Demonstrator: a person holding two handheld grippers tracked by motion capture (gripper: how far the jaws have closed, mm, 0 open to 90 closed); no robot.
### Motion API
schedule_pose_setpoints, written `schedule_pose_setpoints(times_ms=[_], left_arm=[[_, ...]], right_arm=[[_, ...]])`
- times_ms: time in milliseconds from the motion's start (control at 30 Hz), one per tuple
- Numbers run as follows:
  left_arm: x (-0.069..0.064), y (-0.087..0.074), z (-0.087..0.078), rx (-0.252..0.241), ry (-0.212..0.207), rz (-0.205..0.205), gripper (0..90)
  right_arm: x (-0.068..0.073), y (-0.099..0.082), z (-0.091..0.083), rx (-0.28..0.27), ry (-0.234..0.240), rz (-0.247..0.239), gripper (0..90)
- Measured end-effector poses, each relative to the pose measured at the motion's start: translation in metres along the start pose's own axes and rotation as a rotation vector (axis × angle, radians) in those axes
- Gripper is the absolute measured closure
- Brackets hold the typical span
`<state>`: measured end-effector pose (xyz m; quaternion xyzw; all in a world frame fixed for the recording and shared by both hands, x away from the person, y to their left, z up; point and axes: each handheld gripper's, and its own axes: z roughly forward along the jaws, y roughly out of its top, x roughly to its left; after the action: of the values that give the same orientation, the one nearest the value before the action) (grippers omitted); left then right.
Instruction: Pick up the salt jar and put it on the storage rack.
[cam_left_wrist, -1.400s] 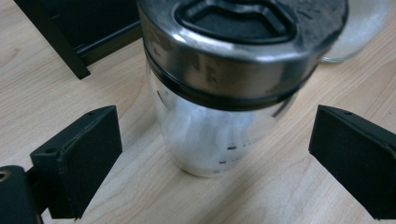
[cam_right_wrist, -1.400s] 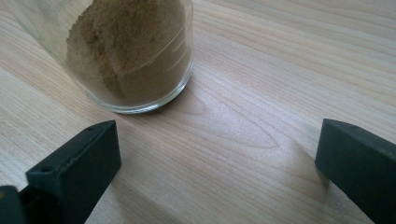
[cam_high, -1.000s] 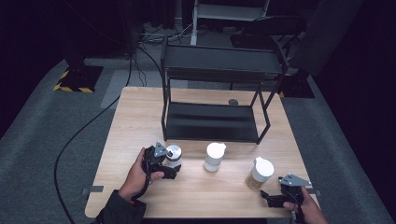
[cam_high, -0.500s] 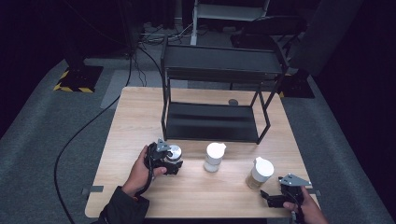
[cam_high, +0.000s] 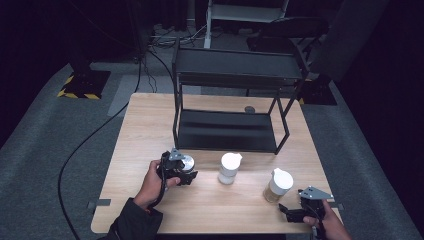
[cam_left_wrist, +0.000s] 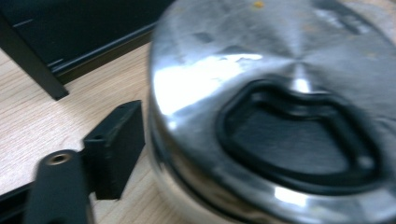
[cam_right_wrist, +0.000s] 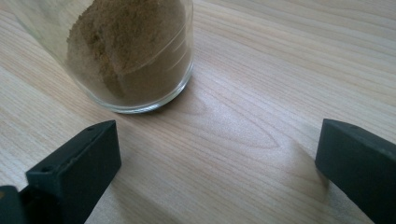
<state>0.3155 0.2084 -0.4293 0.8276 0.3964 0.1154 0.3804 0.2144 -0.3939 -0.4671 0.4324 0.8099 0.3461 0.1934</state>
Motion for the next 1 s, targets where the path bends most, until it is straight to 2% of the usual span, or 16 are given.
schedule_pose_setpoints(times_ms=[67, 600, 1000], left_arm=[[-0.004, 0.002, 0.0, 0.01, 0.013, 0.015, 28.0], [-0.013, 0.005, -0.001, 0.017, 0.052, 0.019, 29.4], [-0.014, 0.01, -0.003, 0.006, 0.05, 0.007, 30.0]], right_arm=[[0.0, 0.0, 0.0, 0.0, 0.0, 0.0, 0.0], [0.0, 0.001, 0.0, 0.003, 0.0, -0.001, 0.0], [0.0, 0.0, 0.0, 0.002, 0.001, -0.002, 0.0]])
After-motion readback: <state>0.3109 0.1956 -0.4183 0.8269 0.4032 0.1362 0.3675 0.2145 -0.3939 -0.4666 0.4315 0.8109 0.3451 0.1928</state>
